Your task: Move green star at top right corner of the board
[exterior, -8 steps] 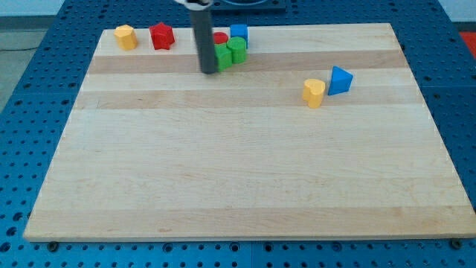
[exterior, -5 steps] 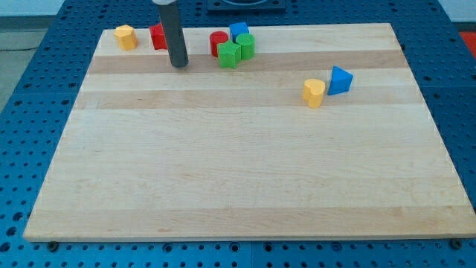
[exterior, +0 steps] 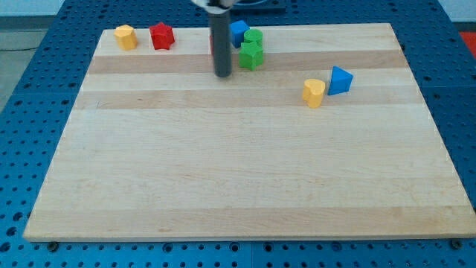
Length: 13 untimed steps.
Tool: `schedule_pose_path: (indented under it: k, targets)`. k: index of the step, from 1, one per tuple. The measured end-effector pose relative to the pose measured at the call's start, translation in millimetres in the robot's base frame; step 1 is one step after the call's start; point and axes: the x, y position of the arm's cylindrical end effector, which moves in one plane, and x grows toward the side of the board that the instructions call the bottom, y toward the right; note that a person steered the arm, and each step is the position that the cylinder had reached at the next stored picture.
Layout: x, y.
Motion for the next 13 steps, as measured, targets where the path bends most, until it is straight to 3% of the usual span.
schedule_pose_path:
  k: [1,3,5,6,7,8,13]
  targets:
    - [-16.0,-3.1]
    - [-21.7,45.7]
    - [-23.9,145.2]
    - [-24.9,143.6]
    - [-13.4,64.6]
    - [-39.8,20.8]
    - [-54.2,203.5]
